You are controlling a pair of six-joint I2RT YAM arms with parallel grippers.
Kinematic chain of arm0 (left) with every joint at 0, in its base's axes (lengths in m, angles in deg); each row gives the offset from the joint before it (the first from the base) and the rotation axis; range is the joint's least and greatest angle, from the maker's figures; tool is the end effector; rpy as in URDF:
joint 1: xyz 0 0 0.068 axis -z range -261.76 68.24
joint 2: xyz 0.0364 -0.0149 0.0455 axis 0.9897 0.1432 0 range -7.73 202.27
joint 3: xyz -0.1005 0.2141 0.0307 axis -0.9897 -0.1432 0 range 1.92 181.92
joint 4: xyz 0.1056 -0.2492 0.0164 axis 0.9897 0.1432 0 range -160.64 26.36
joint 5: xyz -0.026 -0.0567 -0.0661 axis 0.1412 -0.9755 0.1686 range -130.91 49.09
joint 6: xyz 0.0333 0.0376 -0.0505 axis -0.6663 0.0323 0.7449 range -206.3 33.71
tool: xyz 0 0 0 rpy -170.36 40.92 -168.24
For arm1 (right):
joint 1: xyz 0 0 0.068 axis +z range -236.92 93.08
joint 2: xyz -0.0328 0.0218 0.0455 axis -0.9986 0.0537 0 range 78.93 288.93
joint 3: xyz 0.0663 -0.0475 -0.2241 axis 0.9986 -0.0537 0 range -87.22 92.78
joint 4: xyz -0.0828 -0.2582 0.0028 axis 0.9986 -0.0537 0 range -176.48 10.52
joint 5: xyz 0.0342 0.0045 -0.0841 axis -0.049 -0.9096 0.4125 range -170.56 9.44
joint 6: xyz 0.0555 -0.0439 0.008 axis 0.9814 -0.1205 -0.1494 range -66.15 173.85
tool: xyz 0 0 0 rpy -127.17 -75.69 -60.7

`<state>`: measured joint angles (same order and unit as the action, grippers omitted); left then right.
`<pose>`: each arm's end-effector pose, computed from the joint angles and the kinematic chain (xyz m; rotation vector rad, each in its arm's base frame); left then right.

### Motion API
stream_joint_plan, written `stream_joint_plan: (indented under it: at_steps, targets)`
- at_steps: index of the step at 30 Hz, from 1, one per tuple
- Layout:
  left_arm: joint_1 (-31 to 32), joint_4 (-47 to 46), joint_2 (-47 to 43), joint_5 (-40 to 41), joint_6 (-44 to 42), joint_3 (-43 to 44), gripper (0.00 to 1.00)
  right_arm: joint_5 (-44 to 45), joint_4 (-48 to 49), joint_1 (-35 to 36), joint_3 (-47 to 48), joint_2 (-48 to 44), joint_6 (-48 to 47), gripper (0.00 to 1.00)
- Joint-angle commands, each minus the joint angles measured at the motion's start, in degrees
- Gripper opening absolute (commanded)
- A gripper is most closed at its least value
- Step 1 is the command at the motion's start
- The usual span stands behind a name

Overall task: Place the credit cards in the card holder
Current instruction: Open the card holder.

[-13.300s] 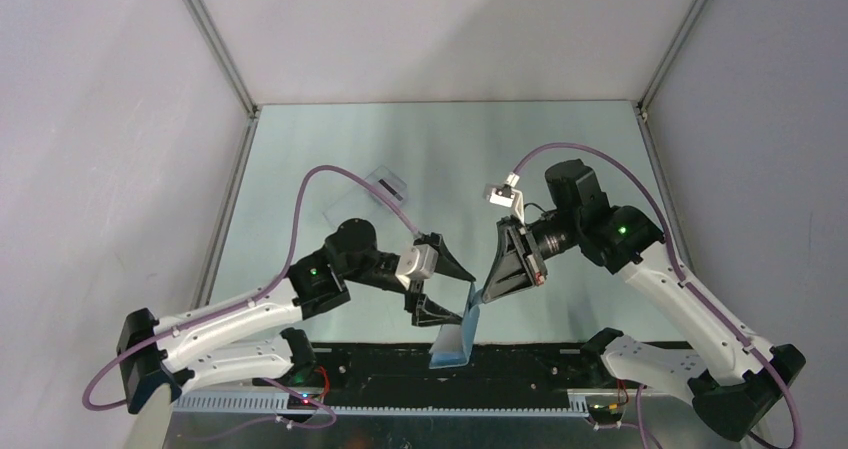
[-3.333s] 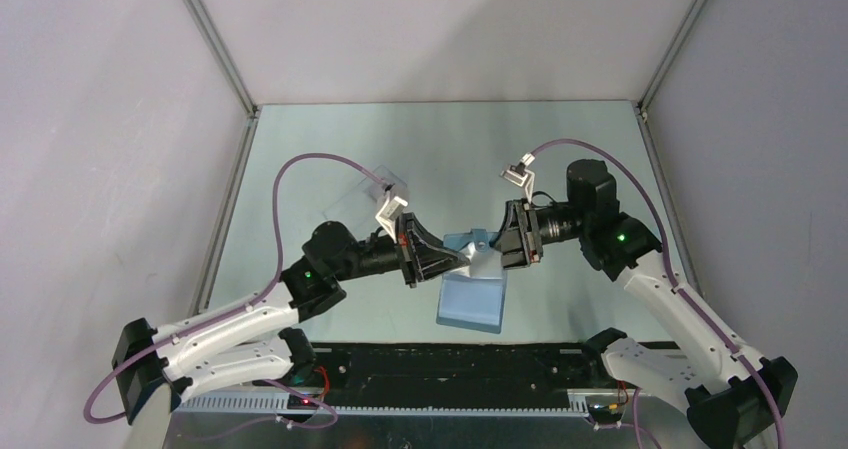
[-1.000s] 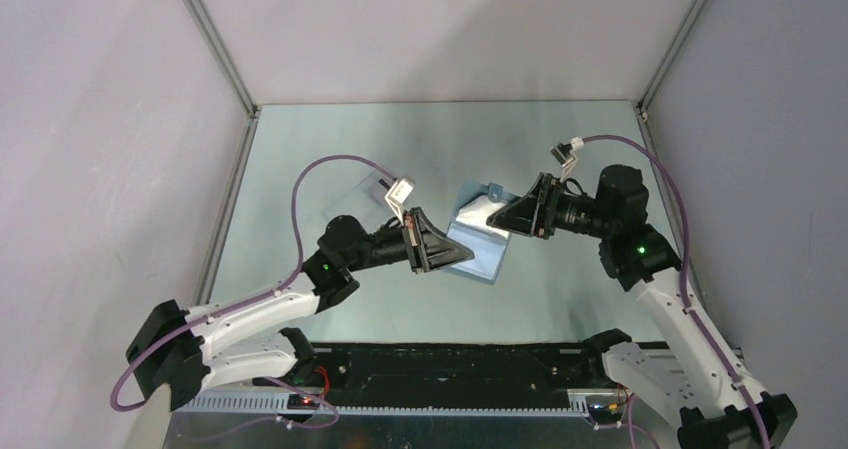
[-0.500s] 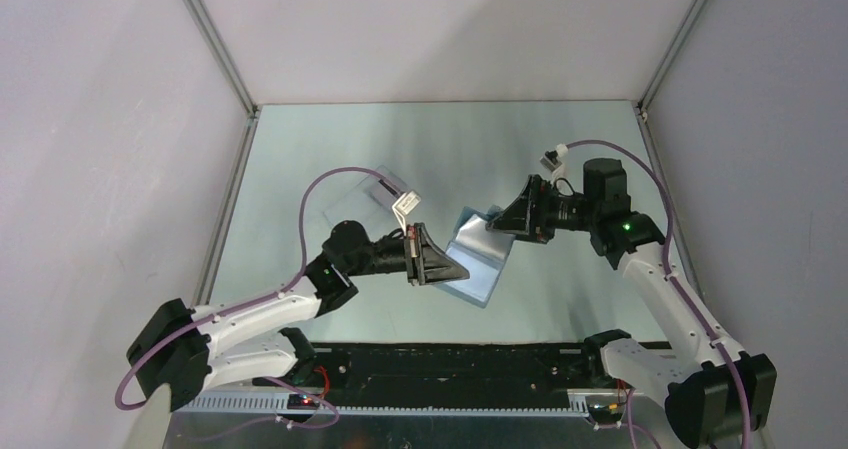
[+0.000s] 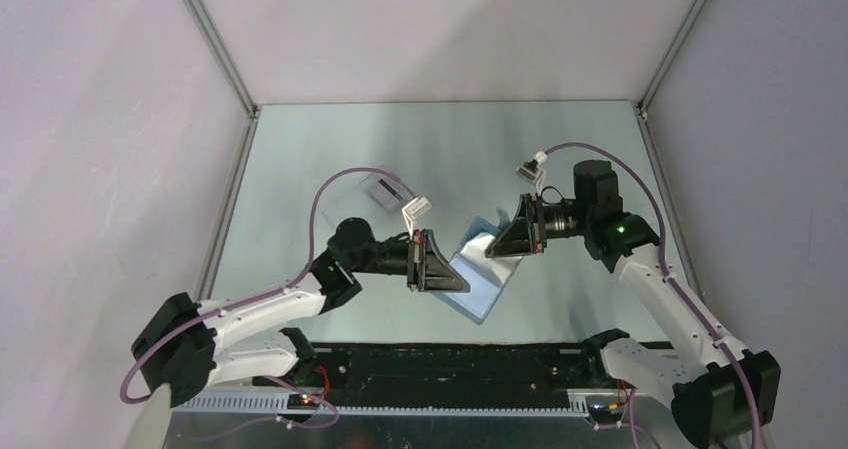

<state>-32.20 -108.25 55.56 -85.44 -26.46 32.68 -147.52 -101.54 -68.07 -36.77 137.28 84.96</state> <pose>0.1504 -0.2398 0.2411 0.6268 1.8233 -1.9861 0.2147 0.1303 0.2839 -0.5586 2.1160 1.7248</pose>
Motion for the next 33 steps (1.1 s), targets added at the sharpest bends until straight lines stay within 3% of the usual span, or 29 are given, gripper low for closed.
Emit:
stream_joint_plan:
  at_steps: [1, 5, 10, 20, 22, 25, 28, 29, 30, 32, 33]
  targets:
    - [-0.21, -2.94, 0.76, -1.73, 0.24, 2.82, 0.00, -5.19, -0.59, 0.93, 0.25, -0.16, -1.18, 0.01]
    - [-1.14, -1.67, 0.54, -2.24, -2.17, 2.04, 0.00, -7.16, 1.99, 0.16, 0.21, -0.63, 2.59, 0.00]
    - [-2.73, 4.00, -0.03, -2.23, -9.40, 2.07, 0.00, -11.29, 13.31, -1.44, -1.22, -3.10, 14.55, 0.00]
    - [-3.23, 20.65, 2.73, 1.23, -22.55, 6.22, 0.00, -16.16, 14.09, -2.18, -1.24, -6.22, 18.82, 0.00]
    - [-3.55, 23.28, 2.75, 3.11, -24.27, 6.62, 0.05, -16.52, 14.89, -2.45, -1.25, -6.46, 19.65, 0.00]
    - [-3.76, 26.68, 2.03, 7.05, -27.11, 7.60, 0.21, -16.42, 14.69, -2.68, -1.24, -6.12, 19.46, 0.00]
    - [-3.87, 28.92, -1.24, 10.40, -28.54, 8.05, 0.55, -14.08, 12.97, -2.92, -1.24, -5.33, 17.67, 0.00]
    - [-4.01, 29.22, -2.20, 12.80, -29.20, 8.01, 0.61, -12.63, 12.10, -2.89, -1.24, -4.99, 16.53, 0.00]
    - [-4.07, 30.06, -4.69, 14.38, -29.44, 7.96, 0.79, -11.90, 11.90, -3.00, -1.24, -4.73, 16.17, 0.00]
    - [-4.66, 31.67, -8.59, 20.50, -30.16, 7.87, 0.93, -9.77, 11.55, -2.98, -1.24, -3.78, 15.26, 0.00]
    - [-4.83, 32.18, -9.97, 21.88, -30.55, 7.83, 0.95, -7.88, 11.36, -3.05, -1.24, -2.91, 15.06, 0.00]
